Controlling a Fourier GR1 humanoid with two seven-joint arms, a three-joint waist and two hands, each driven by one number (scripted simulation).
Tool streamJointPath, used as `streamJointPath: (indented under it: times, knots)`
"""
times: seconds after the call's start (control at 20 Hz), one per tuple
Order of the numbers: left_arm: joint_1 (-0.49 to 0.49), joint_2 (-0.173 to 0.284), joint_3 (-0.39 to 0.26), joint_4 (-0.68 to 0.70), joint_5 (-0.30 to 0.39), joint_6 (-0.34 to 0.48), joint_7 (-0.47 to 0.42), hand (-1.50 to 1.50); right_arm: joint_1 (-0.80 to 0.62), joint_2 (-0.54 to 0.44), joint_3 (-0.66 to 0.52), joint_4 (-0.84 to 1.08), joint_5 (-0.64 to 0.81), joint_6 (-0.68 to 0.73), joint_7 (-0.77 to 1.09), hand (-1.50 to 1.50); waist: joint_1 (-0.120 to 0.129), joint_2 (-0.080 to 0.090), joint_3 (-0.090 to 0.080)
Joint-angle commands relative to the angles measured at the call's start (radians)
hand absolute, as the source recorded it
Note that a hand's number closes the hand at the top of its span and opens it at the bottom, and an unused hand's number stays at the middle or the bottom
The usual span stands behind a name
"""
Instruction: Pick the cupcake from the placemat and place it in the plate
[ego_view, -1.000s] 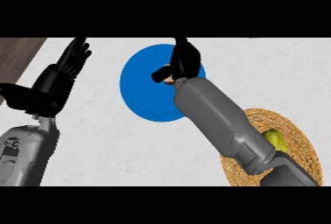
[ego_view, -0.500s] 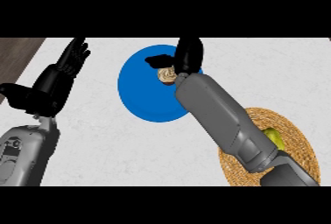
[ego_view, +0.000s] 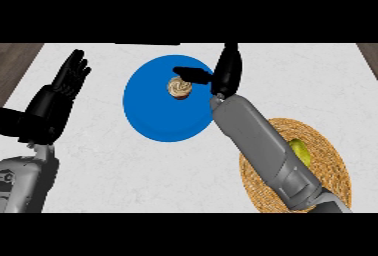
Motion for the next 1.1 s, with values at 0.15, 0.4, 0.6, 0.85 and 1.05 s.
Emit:
streamJointPath:
  times: [0.15,0.4,0.6,0.85,1.05]
  knots:
    - [0.085,0.017,0.046,-0.045,-0.003,-0.011,-0.019,0.00,0.281,-0.066,-0.005,-0.274,-0.013,0.064,-0.120,-1.50,-0.042,-0.012,0.000]
    - [0.075,0.014,0.064,-0.033,0.003,-0.028,-0.006,0.00,0.449,-0.185,0.034,-0.524,0.027,0.137,-0.032,-1.50,-0.049,-0.013,-0.001]
    - [0.065,0.041,0.101,-0.020,0.045,-0.097,-0.008,0.00,0.542,-0.255,0.008,-0.628,0.051,0.189,0.004,-1.50,-0.045,-0.011,-0.001]
    - [0.022,-0.008,0.057,-0.079,-0.029,-0.017,0.084,0.00,0.664,-0.340,-0.037,-0.799,0.052,0.269,0.017,-1.50,-0.045,-0.010,-0.001]
    - [0.014,-0.003,0.105,0.008,0.003,-0.081,-0.008,0.00,0.757,-0.301,-0.045,-0.792,0.119,0.262,-0.057,-1.50,-0.042,-0.008,-0.001]
